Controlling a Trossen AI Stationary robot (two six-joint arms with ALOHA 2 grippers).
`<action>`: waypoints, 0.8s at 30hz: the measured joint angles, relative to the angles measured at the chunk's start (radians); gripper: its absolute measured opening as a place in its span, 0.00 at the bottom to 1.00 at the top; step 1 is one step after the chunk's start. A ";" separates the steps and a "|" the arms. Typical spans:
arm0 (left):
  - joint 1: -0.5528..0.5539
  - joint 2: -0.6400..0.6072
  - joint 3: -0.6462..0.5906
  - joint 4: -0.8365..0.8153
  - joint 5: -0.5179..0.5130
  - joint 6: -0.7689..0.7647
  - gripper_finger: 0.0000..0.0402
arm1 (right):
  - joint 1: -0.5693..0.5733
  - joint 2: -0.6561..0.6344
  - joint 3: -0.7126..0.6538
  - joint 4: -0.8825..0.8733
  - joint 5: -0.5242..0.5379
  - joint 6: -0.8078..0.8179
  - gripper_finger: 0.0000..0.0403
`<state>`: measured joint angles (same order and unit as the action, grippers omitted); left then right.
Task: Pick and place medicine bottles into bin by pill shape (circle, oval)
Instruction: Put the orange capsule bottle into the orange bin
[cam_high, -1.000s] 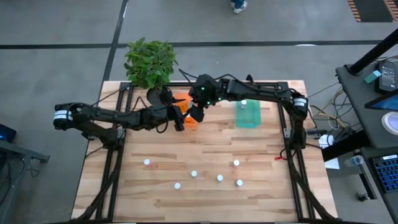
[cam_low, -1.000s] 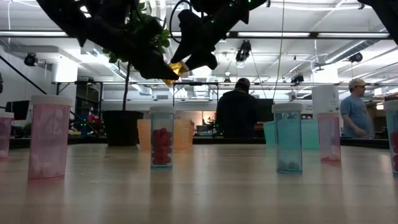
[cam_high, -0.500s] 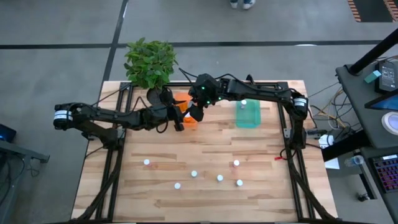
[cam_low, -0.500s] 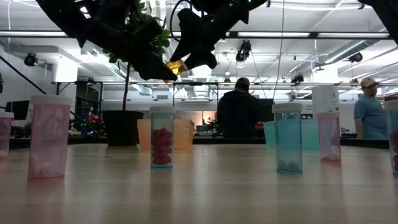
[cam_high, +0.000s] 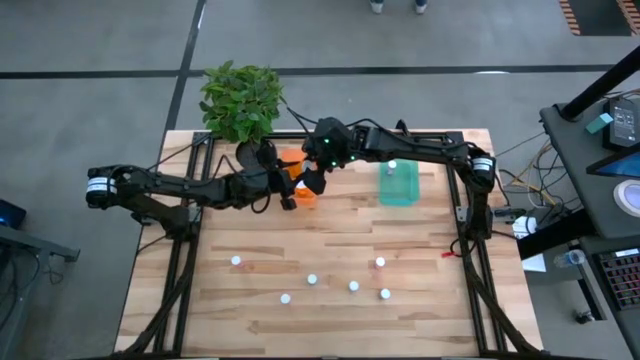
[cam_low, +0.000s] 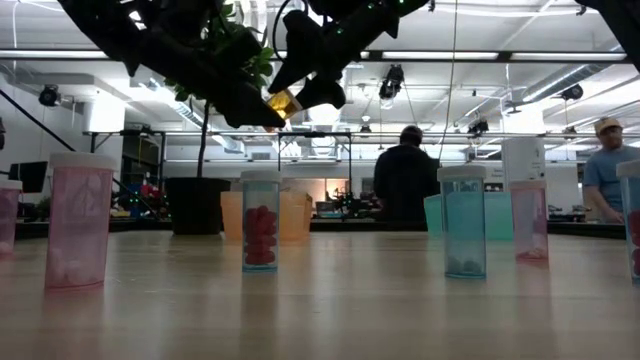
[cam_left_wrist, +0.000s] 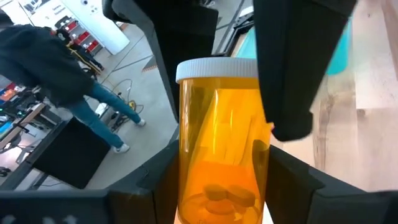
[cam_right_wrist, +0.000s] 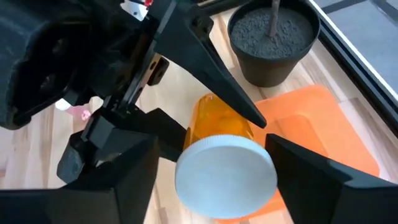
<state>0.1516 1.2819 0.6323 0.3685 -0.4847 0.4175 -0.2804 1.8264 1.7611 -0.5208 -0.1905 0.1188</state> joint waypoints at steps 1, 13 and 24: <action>0.000 0.000 -0.001 0.010 0.000 0.000 0.42 | -0.001 -0.003 0.000 0.005 0.000 -0.009 0.73; 0.013 -0.003 -0.004 0.105 0.008 -0.044 0.42 | 0.003 -0.124 -0.002 0.040 0.036 -0.296 0.77; 0.013 -0.008 -0.004 0.246 0.085 -0.096 0.41 | 0.049 -0.296 -0.183 0.145 0.117 -0.347 0.73</action>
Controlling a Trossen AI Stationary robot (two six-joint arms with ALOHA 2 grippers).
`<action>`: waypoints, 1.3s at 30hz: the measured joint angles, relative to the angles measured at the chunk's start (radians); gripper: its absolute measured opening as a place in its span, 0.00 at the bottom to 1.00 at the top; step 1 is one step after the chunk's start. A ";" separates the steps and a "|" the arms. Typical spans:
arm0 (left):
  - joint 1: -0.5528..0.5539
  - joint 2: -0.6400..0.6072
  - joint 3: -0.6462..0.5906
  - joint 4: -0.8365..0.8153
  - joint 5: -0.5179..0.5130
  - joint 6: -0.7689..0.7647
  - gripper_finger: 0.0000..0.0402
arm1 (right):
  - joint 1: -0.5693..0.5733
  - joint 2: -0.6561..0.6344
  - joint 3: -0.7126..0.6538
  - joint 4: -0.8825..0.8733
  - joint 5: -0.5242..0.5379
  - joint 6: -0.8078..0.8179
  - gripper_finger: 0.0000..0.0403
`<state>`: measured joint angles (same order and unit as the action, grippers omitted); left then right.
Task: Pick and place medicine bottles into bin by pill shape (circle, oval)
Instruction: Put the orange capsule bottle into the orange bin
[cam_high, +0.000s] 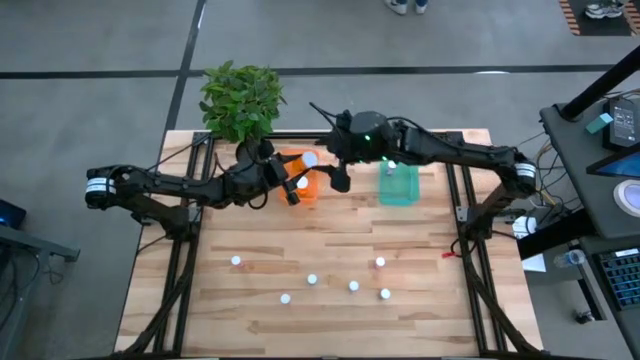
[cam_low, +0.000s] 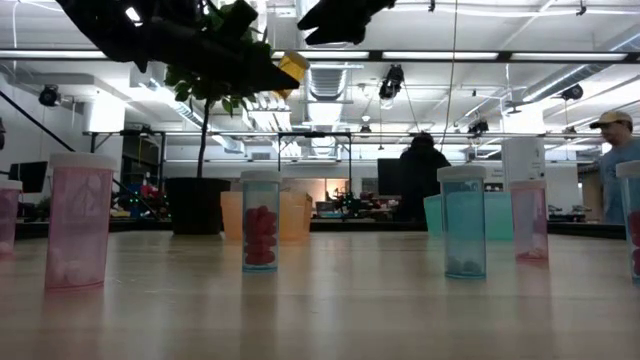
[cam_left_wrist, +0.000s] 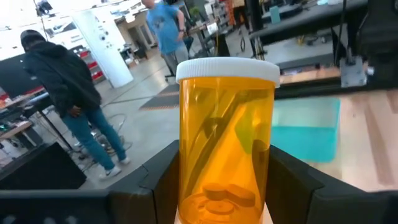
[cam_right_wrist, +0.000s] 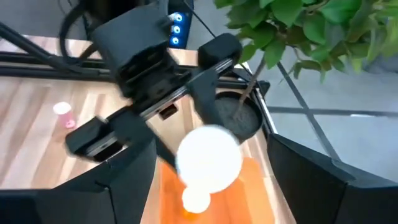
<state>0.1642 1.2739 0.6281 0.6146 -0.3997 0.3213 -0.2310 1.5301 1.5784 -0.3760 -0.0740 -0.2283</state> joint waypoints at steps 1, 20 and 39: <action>0.000 0.000 0.000 0.004 0.002 -0.002 0.41 | 0.006 -0.021 -0.041 0.038 0.014 -0.001 0.73; 0.000 0.001 0.000 0.066 0.038 -0.001 0.41 | 0.014 -0.067 -0.354 0.487 0.076 0.114 0.80; 0.000 0.002 0.000 0.063 0.048 -0.006 0.41 | 0.006 0.028 -0.293 0.524 0.069 0.113 0.59</action>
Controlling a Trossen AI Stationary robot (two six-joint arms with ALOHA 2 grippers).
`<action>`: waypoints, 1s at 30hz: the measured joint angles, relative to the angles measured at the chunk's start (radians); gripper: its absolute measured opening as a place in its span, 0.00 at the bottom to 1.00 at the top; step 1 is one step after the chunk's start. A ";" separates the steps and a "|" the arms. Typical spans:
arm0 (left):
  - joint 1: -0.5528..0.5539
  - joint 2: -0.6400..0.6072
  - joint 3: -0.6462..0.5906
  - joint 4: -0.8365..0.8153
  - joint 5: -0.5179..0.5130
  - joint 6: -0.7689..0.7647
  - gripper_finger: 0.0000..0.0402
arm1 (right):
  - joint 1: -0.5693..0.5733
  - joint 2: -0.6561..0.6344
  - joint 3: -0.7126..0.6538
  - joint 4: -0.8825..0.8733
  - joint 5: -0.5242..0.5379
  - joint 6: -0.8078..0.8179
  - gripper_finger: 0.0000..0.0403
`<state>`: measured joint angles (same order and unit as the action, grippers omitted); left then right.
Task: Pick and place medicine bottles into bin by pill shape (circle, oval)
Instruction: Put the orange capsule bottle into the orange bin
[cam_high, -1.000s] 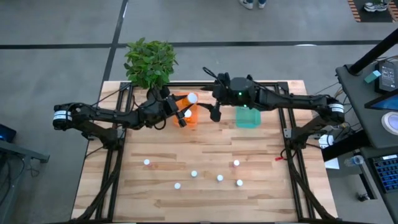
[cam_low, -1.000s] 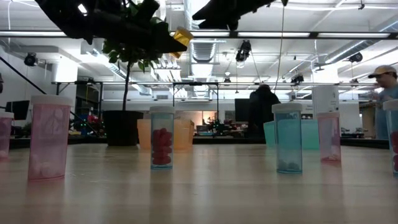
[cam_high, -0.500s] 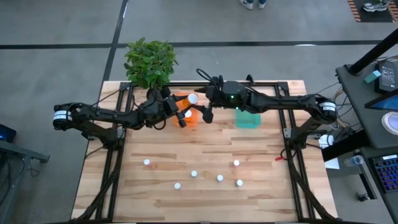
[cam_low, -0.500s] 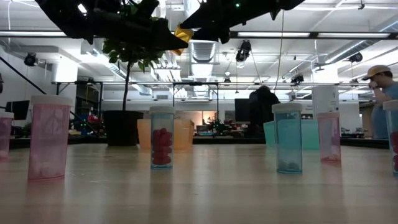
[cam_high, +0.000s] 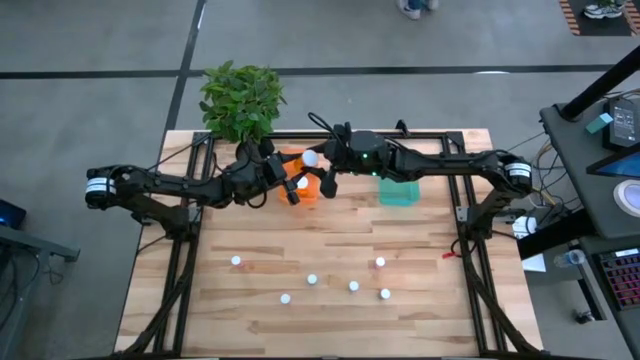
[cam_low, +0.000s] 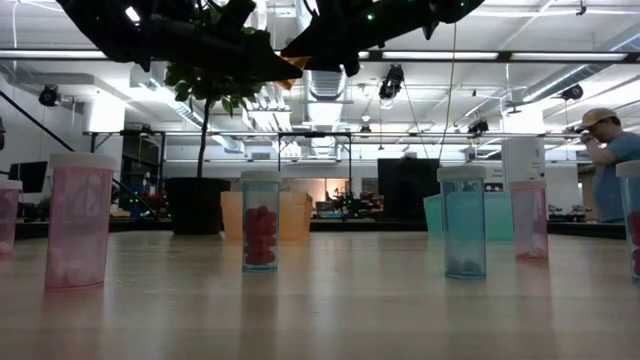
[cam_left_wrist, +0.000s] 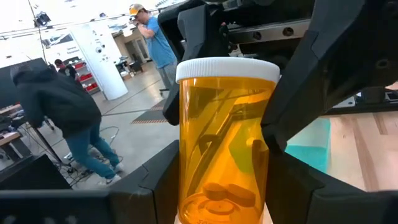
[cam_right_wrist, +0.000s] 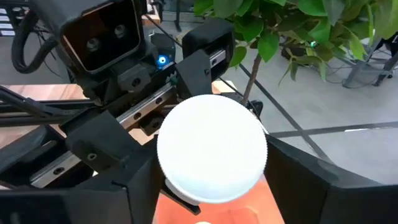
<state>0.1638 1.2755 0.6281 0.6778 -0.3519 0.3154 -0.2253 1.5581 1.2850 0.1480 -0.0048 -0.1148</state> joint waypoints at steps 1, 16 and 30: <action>0.000 0.000 0.000 -0.001 0.000 -0.003 0.42 | 0.000 0.000 0.000 0.000 -0.001 0.001 0.58; -0.001 -0.037 -0.014 -0.113 -0.089 0.008 0.68 | -0.012 0.001 0.000 -0.046 0.008 0.038 0.52; -0.006 -0.303 -0.145 -0.095 -0.043 0.005 0.68 | -0.134 0.199 0.139 -0.213 0.056 0.092 0.52</action>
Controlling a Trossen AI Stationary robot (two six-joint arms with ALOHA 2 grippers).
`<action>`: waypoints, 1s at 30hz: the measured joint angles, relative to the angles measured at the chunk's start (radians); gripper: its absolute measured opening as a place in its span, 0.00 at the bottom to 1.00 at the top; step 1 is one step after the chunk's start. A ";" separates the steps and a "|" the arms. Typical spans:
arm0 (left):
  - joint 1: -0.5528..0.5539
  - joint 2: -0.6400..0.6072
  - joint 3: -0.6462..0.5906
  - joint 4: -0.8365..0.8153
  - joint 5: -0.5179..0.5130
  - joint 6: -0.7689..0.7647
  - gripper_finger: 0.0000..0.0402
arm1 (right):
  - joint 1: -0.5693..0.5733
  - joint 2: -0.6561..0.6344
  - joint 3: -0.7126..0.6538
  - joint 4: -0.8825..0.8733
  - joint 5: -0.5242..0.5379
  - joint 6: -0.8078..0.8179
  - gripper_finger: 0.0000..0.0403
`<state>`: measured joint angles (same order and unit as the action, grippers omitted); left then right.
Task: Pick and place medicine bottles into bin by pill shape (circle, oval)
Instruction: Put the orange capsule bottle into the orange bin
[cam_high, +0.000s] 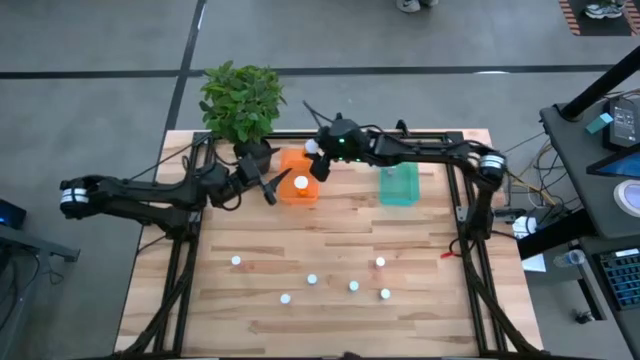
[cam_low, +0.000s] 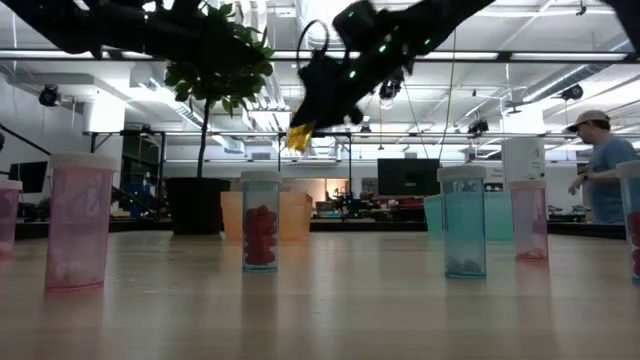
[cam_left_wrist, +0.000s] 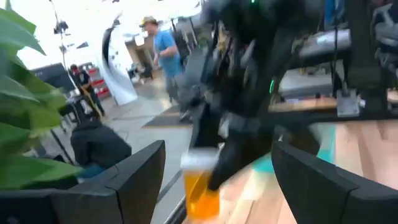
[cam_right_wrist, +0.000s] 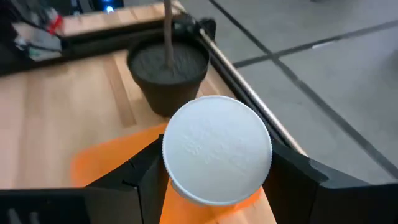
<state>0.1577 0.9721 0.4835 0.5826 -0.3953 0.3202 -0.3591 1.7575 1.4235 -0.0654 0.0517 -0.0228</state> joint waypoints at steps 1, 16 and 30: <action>0.000 -0.008 -0.004 0.009 0.001 0.000 0.68 | -0.005 0.027 0.018 -0.006 -0.002 -0.005 0.52; -0.001 -0.033 -0.018 0.008 0.001 0.003 0.68 | -0.037 0.325 0.276 -0.183 -0.055 -0.046 0.52; -0.001 -0.032 -0.018 0.011 0.001 0.007 0.68 | -0.047 0.353 0.291 -0.218 -0.054 -0.046 0.53</action>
<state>0.1570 0.9398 0.4652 0.5938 -0.3939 0.3271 -0.4065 2.1107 1.7149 -0.2835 -0.0019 -0.0688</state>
